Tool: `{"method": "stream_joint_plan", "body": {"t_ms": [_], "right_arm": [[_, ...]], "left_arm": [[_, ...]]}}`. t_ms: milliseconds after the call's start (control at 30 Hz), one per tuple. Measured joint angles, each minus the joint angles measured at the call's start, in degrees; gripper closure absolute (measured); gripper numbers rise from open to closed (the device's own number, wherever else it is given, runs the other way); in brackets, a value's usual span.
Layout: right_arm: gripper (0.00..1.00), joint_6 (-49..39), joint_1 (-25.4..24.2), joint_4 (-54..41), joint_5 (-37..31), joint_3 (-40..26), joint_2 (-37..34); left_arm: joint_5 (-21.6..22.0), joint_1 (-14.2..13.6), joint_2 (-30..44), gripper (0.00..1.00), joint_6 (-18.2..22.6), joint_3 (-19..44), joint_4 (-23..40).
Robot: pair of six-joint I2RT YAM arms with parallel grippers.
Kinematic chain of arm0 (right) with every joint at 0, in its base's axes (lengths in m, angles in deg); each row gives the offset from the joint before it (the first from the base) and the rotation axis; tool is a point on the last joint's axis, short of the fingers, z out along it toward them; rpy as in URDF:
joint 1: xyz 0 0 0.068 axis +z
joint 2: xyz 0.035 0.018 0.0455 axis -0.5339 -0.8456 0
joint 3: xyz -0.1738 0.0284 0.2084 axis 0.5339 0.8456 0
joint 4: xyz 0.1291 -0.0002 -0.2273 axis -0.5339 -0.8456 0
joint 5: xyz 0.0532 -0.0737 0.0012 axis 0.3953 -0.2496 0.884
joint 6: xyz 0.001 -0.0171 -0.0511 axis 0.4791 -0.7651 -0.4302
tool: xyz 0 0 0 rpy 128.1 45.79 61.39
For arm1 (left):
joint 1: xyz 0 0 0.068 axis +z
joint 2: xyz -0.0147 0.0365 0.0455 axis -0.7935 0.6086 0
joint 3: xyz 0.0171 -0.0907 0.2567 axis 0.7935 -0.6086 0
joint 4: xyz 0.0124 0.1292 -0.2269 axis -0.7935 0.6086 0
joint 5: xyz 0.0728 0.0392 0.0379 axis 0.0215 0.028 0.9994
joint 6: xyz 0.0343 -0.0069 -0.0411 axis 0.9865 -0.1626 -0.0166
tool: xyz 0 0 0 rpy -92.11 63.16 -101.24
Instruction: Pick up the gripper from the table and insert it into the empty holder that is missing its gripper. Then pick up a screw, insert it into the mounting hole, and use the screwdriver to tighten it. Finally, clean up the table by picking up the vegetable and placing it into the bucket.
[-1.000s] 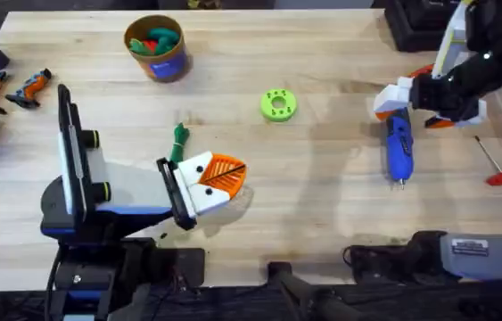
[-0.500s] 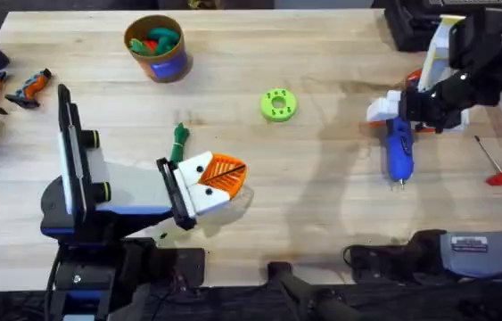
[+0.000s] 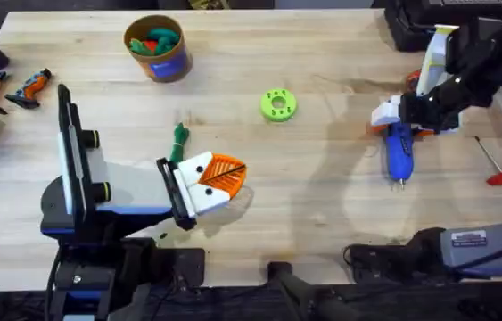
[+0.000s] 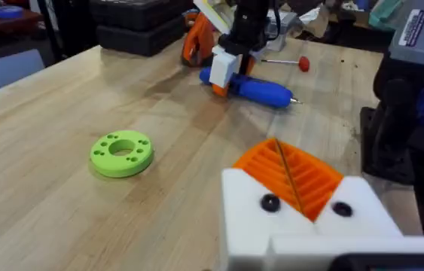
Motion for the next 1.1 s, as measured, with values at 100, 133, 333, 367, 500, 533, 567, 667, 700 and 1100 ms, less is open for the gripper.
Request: {"method": "stream_joint_plan", "body": {"t_ms": [100, 133, 333, 367, 500, 533, 567, 667, 700, 1100], "right_arm": [[0.312, -0.1, 0.0, 0.4, 0.0, 0.0, 0.0], [0.405, -0.3, 0.0, 0.5, 0.0, 0.0, 0.0], [0.980, -0.8, -0.3, 2.0, -1.2, 0.0, -0.5], [0.975, -0.9, -0.3, 2.0, -1.2, 0.0, -0.5], [0.975, -0.9, -0.3, 1.7, -1.2, -0.1, -0.5], [0.975, -0.9, -0.3, 1.2, -0.9, -0.3, -0.6], [0.975, -0.9, -0.3, 0.4, -0.4, -0.6, -0.6], [0.975, -0.9, -0.3, -2.6, 1.5, -1.6, -0.7], [0.975, -0.9, -0.3, -3.7, 2.4, -2.2, -0.6], [0.975, -0.9, 5.0, -7.3, 4.6, -16.4, 10.2]], "left_arm": [[0.0, 0.0, 0.0, 0.997, 0.0, 0.0, 0.0], [0.0, 0.0, 0.0, 0.997, 0.0, 0.0, 0.0], [0.0, 0.0, 0.0, 0.997, 0.0, 0.0, 0.0], [0.0, 0.0, 0.0, 0.997, 0.0, 0.0, 0.0], [0.0, 0.0, 0.0, 0.997, 0.0, 0.0, 0.0], [0.0, 0.0, 0.0, 0.997, 0.0, 0.0, 0.0], [0.0, 0.0, 0.0, 0.997, 0.0, 0.0, 0.0], [0.0, 0.0, 0.0, 0.997, 0.0, 0.0, 0.0], [0.0, 0.0, 0.0, 0.997, 0.0, 0.0, 0.0], [0.0, 0.0, 0.0, 0.997, 0.0, 0.0, 0.0]]}}
